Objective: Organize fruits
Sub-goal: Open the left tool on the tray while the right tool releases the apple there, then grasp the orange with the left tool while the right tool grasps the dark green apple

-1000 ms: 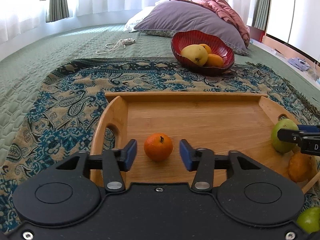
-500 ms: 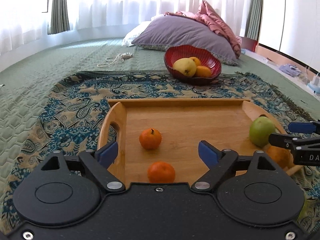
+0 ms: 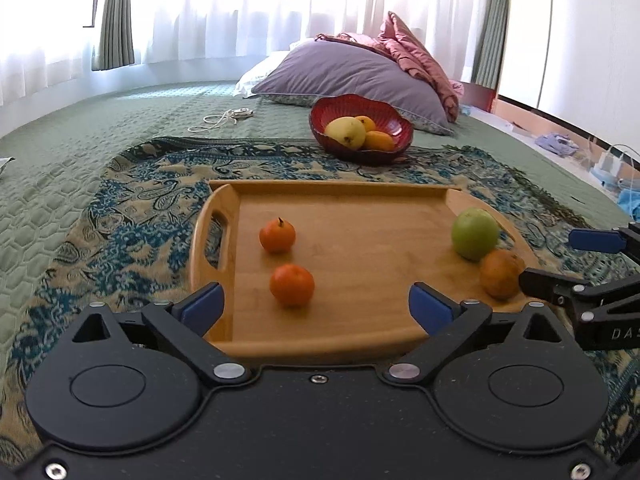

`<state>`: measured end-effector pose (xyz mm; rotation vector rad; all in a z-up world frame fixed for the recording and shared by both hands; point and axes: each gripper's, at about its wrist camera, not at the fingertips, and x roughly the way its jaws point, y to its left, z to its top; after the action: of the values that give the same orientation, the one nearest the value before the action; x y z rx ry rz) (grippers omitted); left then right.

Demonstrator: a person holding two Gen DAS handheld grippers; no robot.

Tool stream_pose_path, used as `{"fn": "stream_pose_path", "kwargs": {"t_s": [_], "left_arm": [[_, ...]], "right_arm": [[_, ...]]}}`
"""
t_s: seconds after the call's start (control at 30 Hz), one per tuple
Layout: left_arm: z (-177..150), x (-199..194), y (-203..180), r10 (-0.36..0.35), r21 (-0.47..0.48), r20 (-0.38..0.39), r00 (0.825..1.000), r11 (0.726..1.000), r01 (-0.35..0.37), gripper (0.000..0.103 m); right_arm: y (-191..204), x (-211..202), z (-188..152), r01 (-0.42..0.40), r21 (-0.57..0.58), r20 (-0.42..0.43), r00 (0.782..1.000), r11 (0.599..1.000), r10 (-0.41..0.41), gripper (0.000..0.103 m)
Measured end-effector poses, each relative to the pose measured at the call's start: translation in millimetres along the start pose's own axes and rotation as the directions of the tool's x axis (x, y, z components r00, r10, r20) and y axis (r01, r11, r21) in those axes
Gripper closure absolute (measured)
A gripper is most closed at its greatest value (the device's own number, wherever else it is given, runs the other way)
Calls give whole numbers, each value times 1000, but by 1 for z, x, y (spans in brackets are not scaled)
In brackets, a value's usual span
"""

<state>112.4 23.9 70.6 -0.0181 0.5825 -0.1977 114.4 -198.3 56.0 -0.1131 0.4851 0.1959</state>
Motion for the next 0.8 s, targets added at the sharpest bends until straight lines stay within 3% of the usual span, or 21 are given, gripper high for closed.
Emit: {"fn": "stream_pose_path", "kwargs": {"t_s": [0.27, 0.8], "left_arm": [[-23, -21, -14, -29, 38, 8, 1000, 999, 28, 1], [-56, -25, -36, -59, 93, -45, 997, 994, 63, 1]], "right_arm": [[13, -21, -21, -10, -66, 21, 1000, 998, 11, 1], [5, -34, -63, -37, 8, -3, 999, 999, 37, 0]]}}
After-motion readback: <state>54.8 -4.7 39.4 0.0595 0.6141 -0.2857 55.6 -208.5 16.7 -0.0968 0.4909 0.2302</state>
